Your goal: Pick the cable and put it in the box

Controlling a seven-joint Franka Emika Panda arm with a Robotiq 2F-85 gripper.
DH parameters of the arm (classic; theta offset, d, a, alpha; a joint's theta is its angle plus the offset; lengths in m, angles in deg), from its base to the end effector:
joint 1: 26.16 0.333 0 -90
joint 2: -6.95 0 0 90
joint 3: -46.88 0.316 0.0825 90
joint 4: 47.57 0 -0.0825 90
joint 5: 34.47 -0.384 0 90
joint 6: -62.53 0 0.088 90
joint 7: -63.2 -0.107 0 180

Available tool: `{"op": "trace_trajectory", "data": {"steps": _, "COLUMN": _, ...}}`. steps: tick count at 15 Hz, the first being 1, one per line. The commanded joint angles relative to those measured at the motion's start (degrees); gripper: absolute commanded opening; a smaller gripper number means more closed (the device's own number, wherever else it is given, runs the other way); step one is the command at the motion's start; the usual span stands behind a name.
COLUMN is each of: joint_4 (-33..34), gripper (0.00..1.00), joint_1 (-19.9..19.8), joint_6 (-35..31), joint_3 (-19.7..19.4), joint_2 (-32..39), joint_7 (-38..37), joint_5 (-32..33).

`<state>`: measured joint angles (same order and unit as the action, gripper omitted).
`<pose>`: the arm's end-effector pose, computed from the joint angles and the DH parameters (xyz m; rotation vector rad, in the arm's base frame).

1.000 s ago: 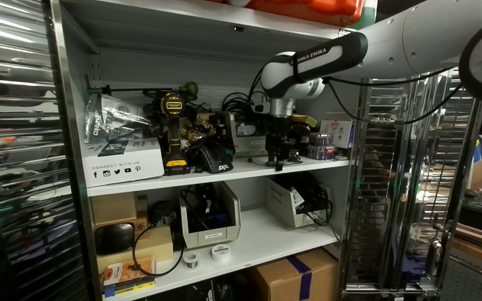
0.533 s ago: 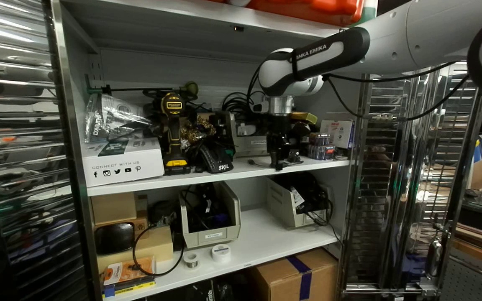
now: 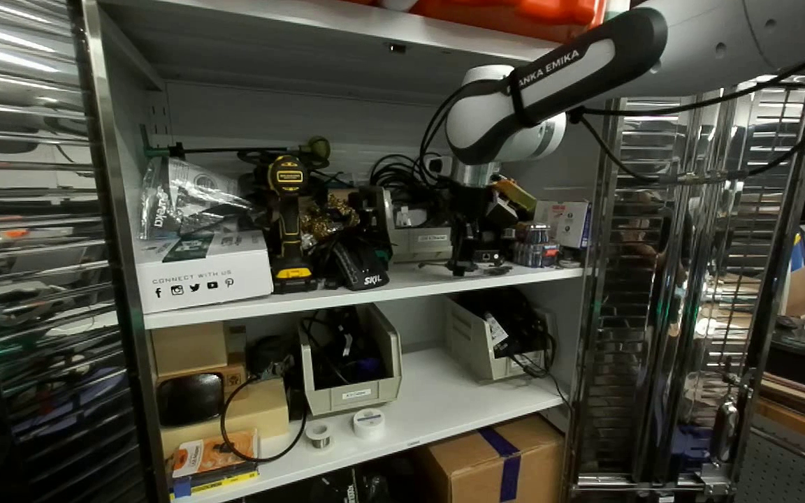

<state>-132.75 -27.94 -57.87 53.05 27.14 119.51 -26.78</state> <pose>0.6904 0.0358 0.4997 2.4996 1.5333 0.2938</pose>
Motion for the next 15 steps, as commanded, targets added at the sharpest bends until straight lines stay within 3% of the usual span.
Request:
{"op": "trace_trajectory", "data": {"steps": 1, "joint_4": -14.02, "gripper": 0.2, "joint_1": 1.72, "joint_6": -12.93, "joint_3": -1.13, "joint_2": -9.86, "joint_7": -9.19, "joint_5": 0.83}}
{"op": "trace_trajectory", "data": {"steps": 4, "joint_4": -20.34, "gripper": 0.2, "joint_1": 2.61, "joint_6": -23.36, "joint_3": -1.62, "joint_2": -13.24, "joint_7": -16.98, "joint_5": 2.81}}
{"op": "trace_trajectory", "data": {"steps": 7, "joint_4": -21.61, "gripper": 0.2, "joint_1": 3.15, "joint_6": -31.42, "joint_3": -2.61, "joint_2": -13.3, "joint_7": -26.0, "joint_5": 7.27}}
{"op": "trace_trajectory", "data": {"steps": 15, "joint_4": -10.48, "gripper": 0.2, "joint_1": 5.39, "joint_6": -38.5, "joint_3": -7.35, "joint_2": -9.62, "joint_7": -55.13, "joint_5": 26.48}}
